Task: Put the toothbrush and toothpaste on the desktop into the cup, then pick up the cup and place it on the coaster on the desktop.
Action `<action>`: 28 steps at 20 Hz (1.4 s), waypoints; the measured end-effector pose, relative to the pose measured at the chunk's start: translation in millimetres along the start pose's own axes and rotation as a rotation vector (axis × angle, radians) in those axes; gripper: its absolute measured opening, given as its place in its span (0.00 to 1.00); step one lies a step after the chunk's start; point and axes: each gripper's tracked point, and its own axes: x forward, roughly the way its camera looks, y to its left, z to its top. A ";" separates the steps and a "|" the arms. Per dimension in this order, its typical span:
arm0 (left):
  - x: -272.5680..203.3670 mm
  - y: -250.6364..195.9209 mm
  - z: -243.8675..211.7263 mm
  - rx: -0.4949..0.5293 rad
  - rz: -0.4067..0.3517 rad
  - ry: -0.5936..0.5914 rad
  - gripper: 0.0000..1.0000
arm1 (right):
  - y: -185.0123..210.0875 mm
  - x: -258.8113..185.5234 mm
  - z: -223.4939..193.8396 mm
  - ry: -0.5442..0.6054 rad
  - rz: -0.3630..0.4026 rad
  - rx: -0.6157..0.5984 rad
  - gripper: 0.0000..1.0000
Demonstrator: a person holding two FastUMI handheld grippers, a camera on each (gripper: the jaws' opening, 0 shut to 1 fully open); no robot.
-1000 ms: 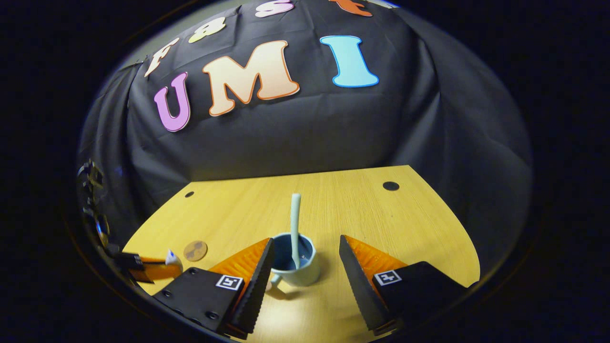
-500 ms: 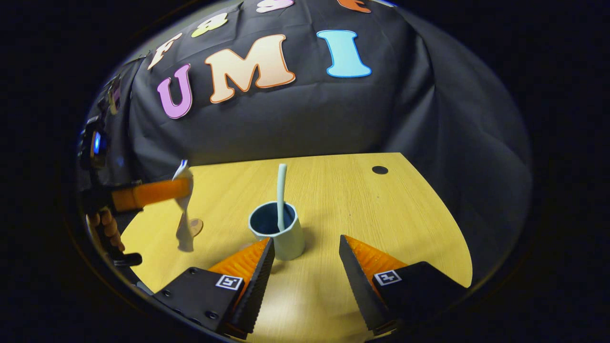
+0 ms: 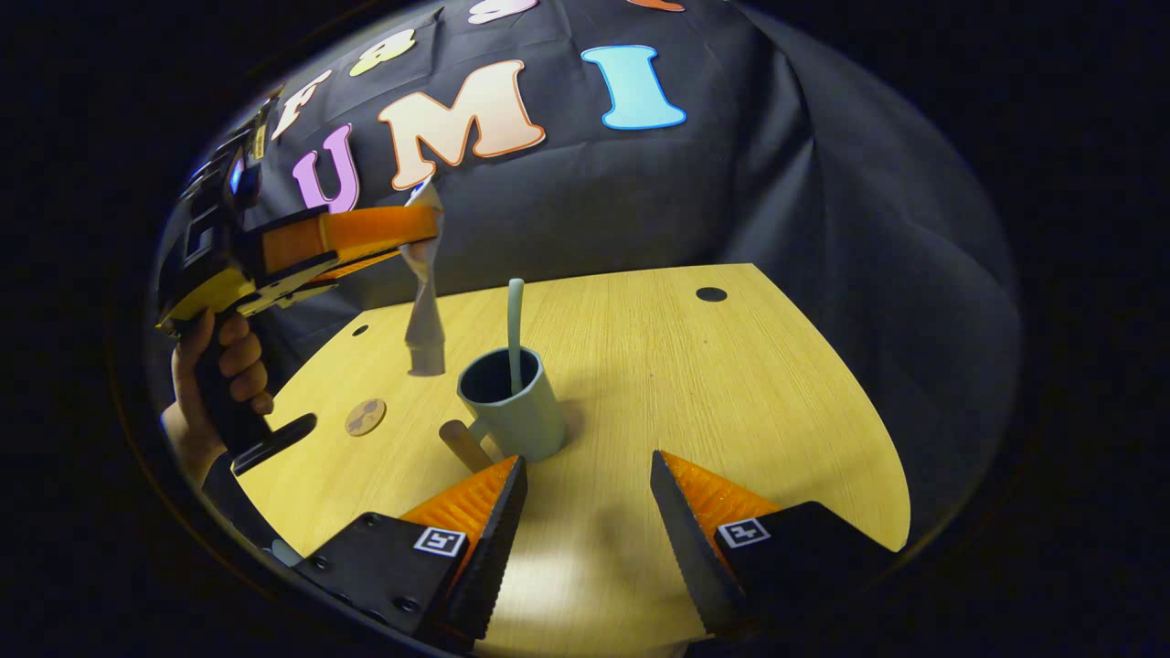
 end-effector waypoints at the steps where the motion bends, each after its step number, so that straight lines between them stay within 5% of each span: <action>1: 5.6 -1.9 -2.7 -0.009 0.004 -0.009 0.03 | -2.2 -0.7 -0.8 0.003 0.000 -0.002 0.89; 15: 13.4 12.1 -65.1 0.022 0.180 0.010 0.09 | -0.9 0.7 -2.3 0.030 0.060 -0.011 0.85; 18: 3.1 6.6 -76.1 0.022 0.163 0.036 0.14 | 1.3 2.3 -0.5 0.029 0.073 -0.007 0.84; 21: -19.9 8.3 -72.7 0.058 0.170 0.044 0.98 | 5.6 4.3 5.8 0.032 0.084 0.012 0.84; 28: -94.3 50.1 -72.7 0.072 0.282 0.079 0.95 | 40.5 15.4 14.1 0.132 0.110 0.033 0.94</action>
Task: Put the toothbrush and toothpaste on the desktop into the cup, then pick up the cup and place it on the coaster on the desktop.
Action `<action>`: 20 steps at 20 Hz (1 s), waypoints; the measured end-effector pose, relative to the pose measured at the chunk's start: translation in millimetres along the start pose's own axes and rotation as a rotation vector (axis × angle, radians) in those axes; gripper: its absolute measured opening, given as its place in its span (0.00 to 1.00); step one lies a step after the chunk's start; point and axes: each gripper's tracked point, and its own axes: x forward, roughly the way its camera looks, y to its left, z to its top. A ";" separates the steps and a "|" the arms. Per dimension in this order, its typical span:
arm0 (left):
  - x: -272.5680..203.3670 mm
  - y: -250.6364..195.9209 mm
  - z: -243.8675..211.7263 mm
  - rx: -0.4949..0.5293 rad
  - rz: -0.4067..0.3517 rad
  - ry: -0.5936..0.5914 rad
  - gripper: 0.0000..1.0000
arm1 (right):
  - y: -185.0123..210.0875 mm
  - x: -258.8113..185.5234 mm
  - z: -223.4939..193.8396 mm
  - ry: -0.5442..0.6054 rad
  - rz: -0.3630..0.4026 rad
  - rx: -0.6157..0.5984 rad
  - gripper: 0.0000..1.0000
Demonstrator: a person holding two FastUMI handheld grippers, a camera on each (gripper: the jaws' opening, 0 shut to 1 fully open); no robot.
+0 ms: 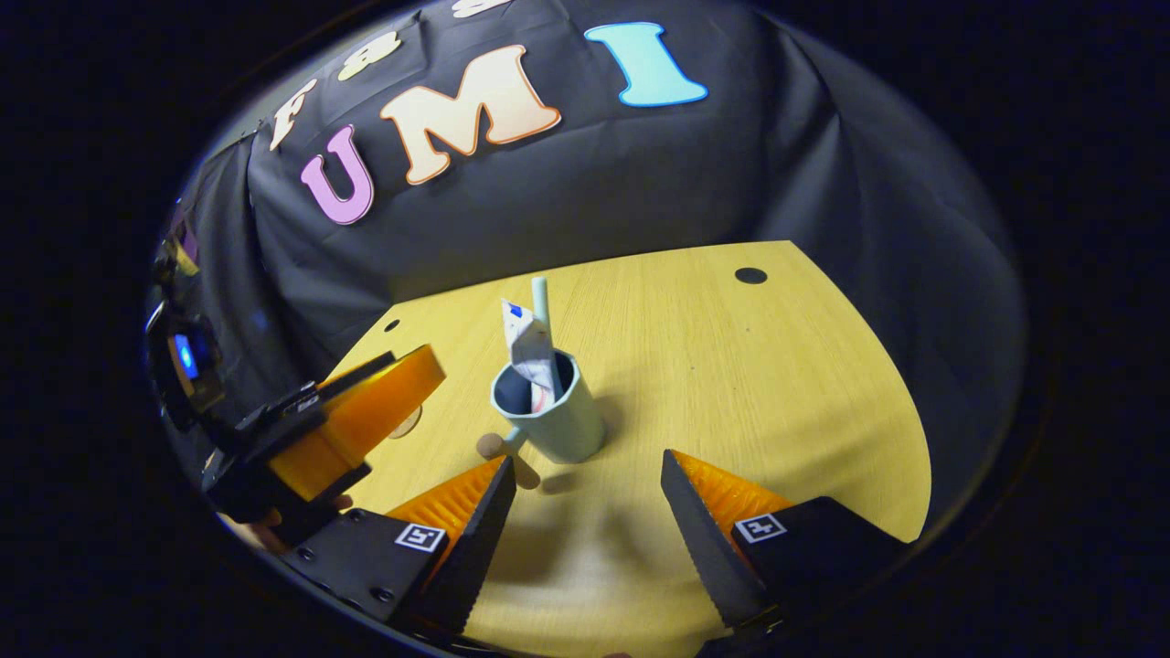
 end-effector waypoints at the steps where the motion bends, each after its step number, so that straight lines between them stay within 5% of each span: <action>1: -8.3 8.6 -2.0 0.007 0.010 0.012 0.95 | 3.9 3.2 0.2 0.030 -0.015 0.004 0.99; 7: -36.8 73.6 4.6 0.079 0.074 0.008 0.95 | 41.9 28.4 -9.0 0.203 -0.040 0.078 0.98; 20: -78.4 198.0 0.7 0.056 0.235 0.017 0.95 | 46.1 93.5 -37.1 0.489 -0.178 0.047 0.99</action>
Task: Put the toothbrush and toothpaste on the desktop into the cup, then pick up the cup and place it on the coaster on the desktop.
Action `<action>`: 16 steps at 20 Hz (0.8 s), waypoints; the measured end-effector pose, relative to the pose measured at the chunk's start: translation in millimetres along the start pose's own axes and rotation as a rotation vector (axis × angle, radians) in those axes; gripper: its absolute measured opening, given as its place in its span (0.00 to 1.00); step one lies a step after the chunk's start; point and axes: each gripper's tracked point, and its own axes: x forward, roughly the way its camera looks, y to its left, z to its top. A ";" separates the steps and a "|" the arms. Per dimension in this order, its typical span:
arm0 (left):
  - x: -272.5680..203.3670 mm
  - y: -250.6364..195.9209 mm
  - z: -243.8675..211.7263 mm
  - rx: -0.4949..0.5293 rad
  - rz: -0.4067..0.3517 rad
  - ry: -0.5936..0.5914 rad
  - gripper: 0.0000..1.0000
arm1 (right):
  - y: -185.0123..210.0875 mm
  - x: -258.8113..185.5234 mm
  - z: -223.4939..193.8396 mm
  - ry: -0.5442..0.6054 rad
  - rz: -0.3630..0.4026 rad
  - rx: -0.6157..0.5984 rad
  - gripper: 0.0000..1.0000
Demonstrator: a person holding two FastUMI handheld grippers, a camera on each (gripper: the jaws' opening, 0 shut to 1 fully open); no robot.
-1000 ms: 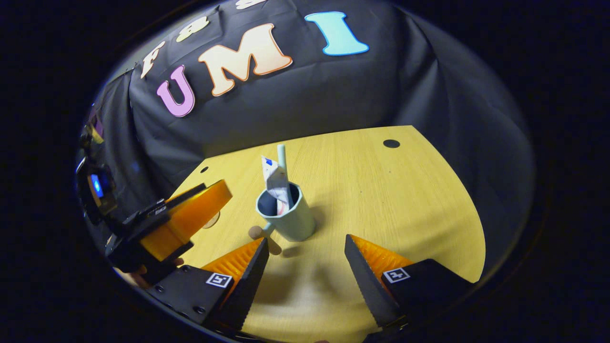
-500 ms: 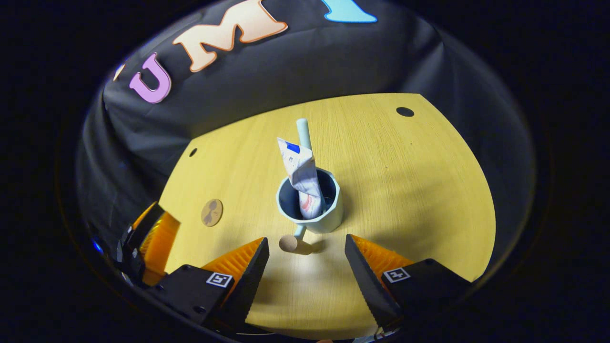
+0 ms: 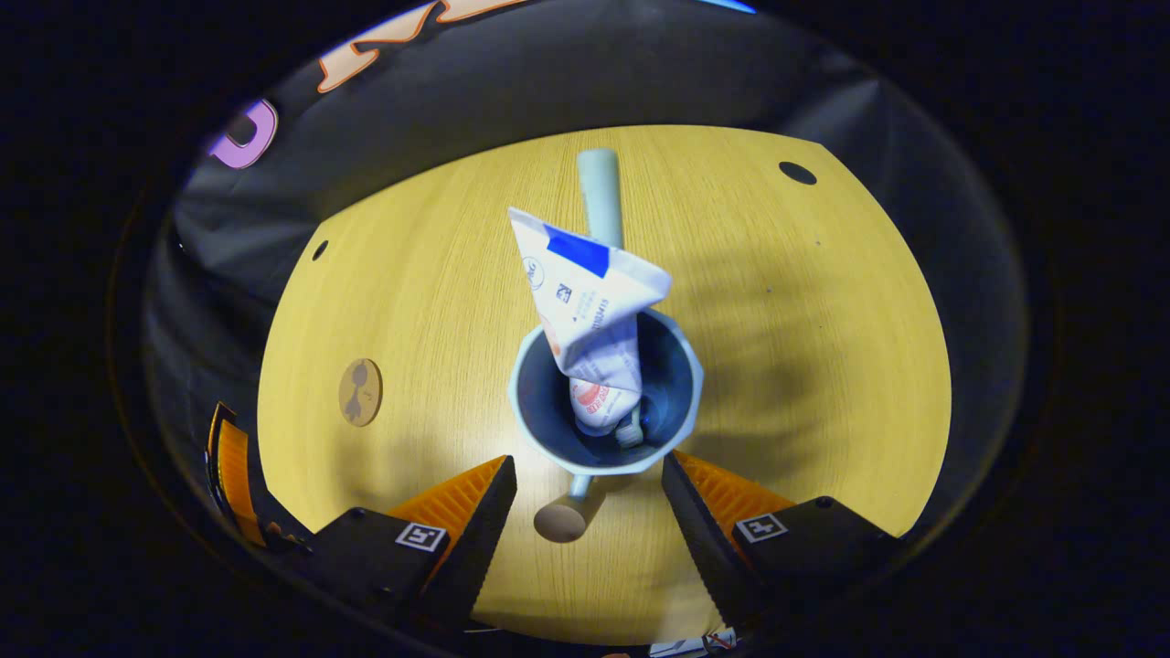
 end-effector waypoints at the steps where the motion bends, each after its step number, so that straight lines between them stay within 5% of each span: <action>1: -1.8 6.2 -2.7 -0.007 0.010 0.003 0.95 | -1.0 4.0 0.1 0.018 -0.014 -0.004 0.94; 8: -5.5 31.0 -22.0 -0.043 0.064 0.013 0.95 | -14.1 21.9 -2.9 0.097 -0.048 -0.032 0.96; 13: -4.6 43.1 -30.1 -0.056 0.084 0.018 0.95 | -20.0 22.4 -14.9 0.135 -0.042 -0.087 0.36; 16: -4.9 42.4 -31.2 -0.056 0.077 0.018 0.95 | -20.1 23.5 -15.9 0.125 -0.050 -0.150 0.29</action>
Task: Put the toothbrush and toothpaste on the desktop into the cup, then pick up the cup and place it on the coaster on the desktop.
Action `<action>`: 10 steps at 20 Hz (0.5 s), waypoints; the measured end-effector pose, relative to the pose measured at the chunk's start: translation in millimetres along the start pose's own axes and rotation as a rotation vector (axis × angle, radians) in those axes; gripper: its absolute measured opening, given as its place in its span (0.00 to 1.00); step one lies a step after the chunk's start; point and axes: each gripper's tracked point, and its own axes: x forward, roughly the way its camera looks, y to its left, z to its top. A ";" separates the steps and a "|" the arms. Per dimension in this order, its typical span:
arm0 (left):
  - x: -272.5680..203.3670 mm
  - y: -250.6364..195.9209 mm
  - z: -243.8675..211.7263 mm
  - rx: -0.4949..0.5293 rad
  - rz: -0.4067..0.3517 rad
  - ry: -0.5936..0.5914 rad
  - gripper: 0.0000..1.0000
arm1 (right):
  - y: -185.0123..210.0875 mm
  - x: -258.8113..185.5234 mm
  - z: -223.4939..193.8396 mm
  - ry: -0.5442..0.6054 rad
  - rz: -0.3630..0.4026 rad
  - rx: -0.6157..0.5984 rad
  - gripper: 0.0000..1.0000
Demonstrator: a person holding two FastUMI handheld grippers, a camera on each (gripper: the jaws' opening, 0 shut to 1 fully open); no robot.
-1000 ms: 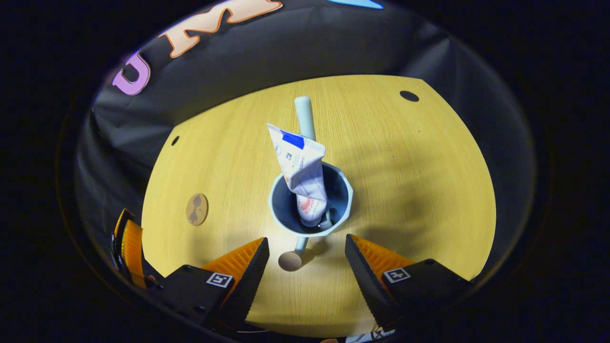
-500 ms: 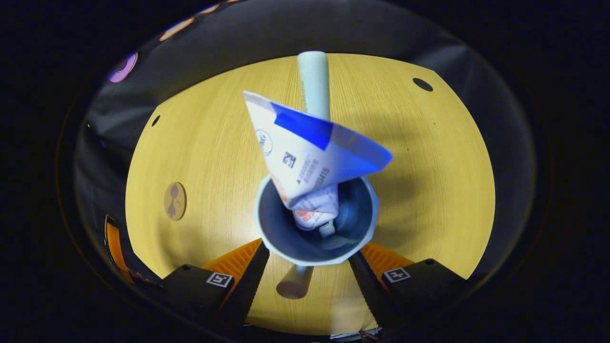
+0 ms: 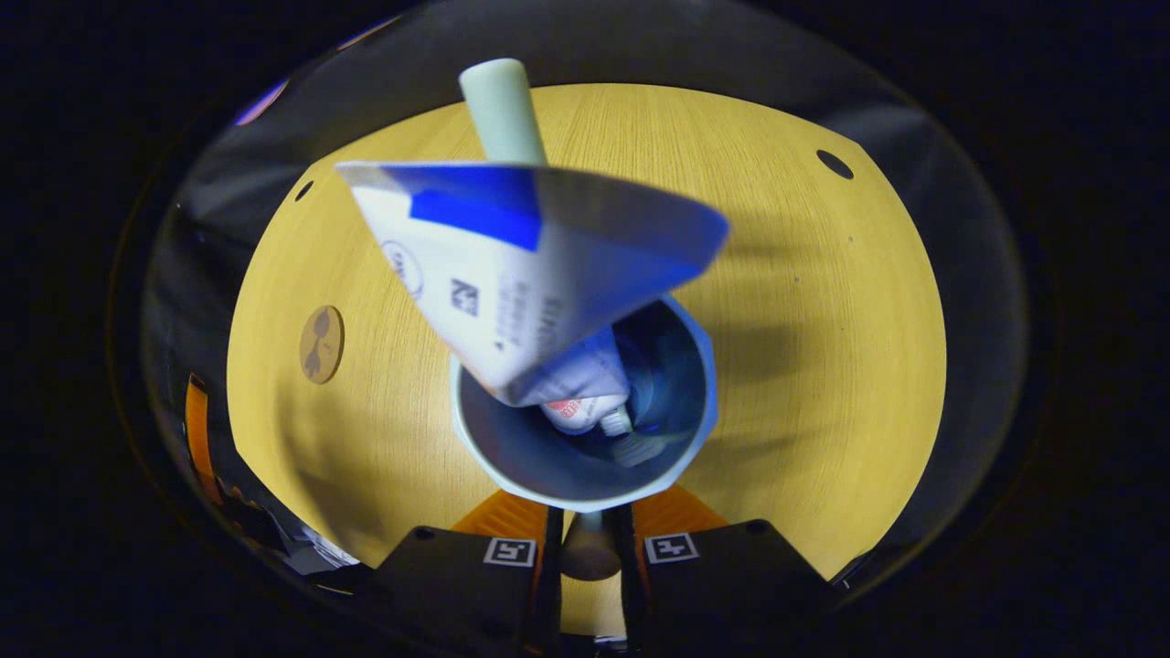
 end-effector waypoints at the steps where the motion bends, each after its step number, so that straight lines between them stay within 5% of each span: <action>1: 0.2 0.5 0.3 0.001 -0.003 -0.003 0.95 | 2.0 0.0 0.2 -0.004 0.009 -0.005 0.29; 10: -4.5 24.0 -6.1 -0.001 0.015 -0.002 0.95 | 13.7 3.5 8.7 -0.043 0.093 -0.076 0.29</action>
